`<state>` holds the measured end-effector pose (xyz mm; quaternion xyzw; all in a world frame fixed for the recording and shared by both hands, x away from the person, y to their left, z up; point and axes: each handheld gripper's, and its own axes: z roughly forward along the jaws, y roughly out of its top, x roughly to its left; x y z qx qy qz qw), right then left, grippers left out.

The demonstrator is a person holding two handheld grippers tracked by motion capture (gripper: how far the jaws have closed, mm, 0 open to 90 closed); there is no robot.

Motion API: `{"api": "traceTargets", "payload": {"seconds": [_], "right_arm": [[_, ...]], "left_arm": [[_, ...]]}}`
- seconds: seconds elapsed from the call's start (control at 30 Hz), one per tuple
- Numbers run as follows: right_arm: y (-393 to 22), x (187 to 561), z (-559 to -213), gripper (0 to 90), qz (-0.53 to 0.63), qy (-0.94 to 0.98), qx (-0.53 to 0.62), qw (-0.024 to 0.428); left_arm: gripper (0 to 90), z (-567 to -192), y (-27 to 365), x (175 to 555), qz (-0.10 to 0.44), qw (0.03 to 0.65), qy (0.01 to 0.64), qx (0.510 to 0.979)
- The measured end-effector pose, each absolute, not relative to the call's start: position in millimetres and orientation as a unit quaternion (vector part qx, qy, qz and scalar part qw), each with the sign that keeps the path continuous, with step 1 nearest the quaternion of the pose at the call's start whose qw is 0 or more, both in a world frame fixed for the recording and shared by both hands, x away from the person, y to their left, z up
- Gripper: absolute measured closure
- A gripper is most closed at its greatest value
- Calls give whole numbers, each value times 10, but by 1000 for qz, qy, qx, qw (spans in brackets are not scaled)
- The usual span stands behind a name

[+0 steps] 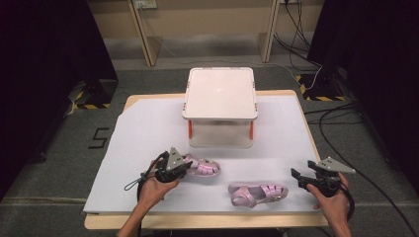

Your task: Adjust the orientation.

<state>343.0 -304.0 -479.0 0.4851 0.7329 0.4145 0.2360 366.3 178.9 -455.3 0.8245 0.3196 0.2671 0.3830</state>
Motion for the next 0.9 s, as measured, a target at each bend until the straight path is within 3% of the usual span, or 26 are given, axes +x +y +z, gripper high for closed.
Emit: {"api": "traceTargets", "payload": {"seconds": [0.13,0.37,0.9], "right_arm": [[-3041,3430,-4788,253,414,733,484,236],[-3046,3431,-4793,253,413,733,486,236],[-3049,3428,-4786,253,415,732,486,236]], "left_arm": [[751,-4563,1797,3606,279,379,344,813],[754,-4536,1681,3363,185,387,347,834],[526,-4299,1922,3288,157,418,364,817]]}}
